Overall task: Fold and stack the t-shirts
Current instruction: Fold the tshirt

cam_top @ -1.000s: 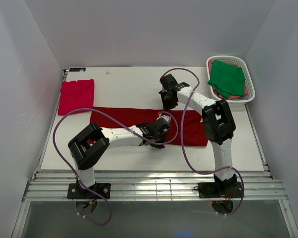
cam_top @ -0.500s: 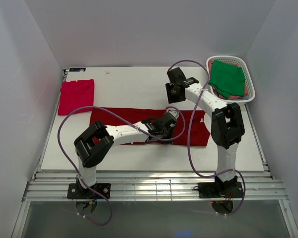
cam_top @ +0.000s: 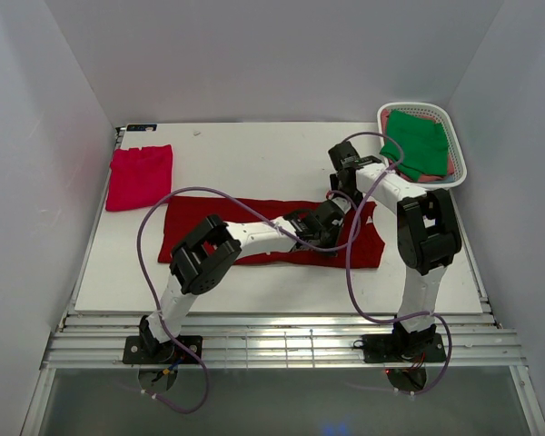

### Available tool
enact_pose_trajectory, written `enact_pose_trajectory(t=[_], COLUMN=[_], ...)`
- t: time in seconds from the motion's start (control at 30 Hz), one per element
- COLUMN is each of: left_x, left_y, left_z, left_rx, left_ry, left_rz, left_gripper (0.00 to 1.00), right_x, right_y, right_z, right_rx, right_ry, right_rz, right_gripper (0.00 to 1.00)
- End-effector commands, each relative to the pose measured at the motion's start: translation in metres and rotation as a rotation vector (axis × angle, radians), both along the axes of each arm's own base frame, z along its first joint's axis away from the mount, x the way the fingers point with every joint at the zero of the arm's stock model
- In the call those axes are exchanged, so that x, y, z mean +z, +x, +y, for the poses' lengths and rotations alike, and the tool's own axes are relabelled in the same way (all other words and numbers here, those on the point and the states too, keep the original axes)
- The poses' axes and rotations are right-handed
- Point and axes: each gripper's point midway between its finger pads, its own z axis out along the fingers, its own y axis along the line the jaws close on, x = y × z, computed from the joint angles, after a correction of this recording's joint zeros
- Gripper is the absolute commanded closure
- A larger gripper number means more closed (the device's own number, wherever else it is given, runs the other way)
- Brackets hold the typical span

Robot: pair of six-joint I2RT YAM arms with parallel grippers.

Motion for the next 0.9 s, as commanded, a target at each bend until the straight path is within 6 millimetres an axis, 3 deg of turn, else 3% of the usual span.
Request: enact_pose_trajectory(t=[0.0, 0.1, 0.3, 0.87], left_x=[-0.001, -0.011, -0.011, -0.018], left_y=[-0.012, -0.020, -0.027, -0.048], left_z=[-0.008, -0.003, -0.005, -0.004], left_rx=[-0.052, -0.052, -0.057, -0.079], left_ry=[-0.016, 0.000, -0.023, -0.004], left_rz=[0.038, 0.056, 0.071, 0.090], left_gripper=[1.00, 1.00, 1.00, 1.00], right_x=[-0.001, -0.007, -0.009, -0.008], right_y=[-0.002, -0.008, -0.016, -0.006], right_z=[-0.012, -0.019, -0.030, -0.048], right_rx=[-0.042, -0.059, -0.081, -0.108], right_ry=[-0.003, -0.012, -0.039, -0.056], right_rz=[-0.001, 0.014, 0.014, 0.003], right_gripper=[0.55, 0.56, 0.56, 0.56])
